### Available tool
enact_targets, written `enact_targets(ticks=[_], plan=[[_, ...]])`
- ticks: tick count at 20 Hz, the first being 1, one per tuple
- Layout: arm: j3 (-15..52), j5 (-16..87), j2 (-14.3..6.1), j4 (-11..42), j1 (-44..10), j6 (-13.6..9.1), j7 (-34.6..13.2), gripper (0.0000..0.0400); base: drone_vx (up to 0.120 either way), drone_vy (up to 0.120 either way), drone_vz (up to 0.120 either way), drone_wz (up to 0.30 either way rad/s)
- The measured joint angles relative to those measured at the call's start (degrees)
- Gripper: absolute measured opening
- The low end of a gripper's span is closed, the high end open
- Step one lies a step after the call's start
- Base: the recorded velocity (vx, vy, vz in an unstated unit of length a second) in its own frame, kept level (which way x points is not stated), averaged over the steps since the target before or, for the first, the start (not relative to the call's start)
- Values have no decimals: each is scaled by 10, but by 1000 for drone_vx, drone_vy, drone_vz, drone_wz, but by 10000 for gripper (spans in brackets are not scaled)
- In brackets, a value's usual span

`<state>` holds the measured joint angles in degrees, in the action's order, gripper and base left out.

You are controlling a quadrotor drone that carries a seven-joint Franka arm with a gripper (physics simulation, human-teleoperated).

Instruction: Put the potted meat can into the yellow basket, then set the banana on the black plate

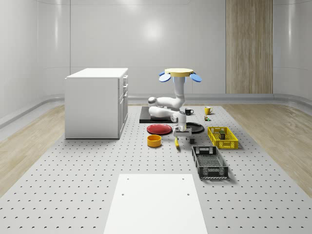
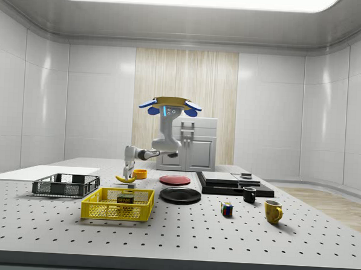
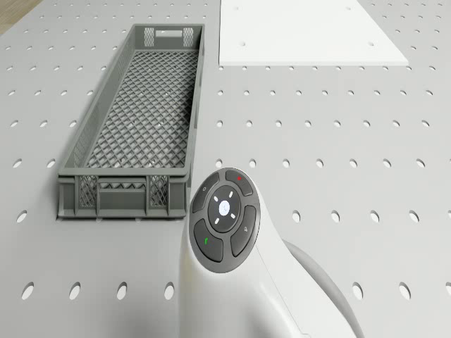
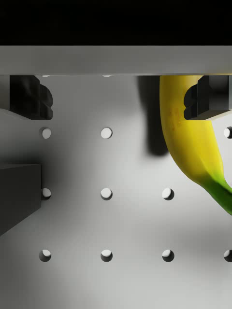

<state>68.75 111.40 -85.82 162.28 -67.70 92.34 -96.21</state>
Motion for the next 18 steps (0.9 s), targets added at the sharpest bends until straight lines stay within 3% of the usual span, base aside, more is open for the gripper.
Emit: enact_targets(ticks=[8, 18], plan=[[0, 0, 0, 0, 0, 0, 0, 400, 40, -120, 0, 0], [0, 0, 1, 0, 0, -1, 0, 400, 0, 0, 0, 0]])
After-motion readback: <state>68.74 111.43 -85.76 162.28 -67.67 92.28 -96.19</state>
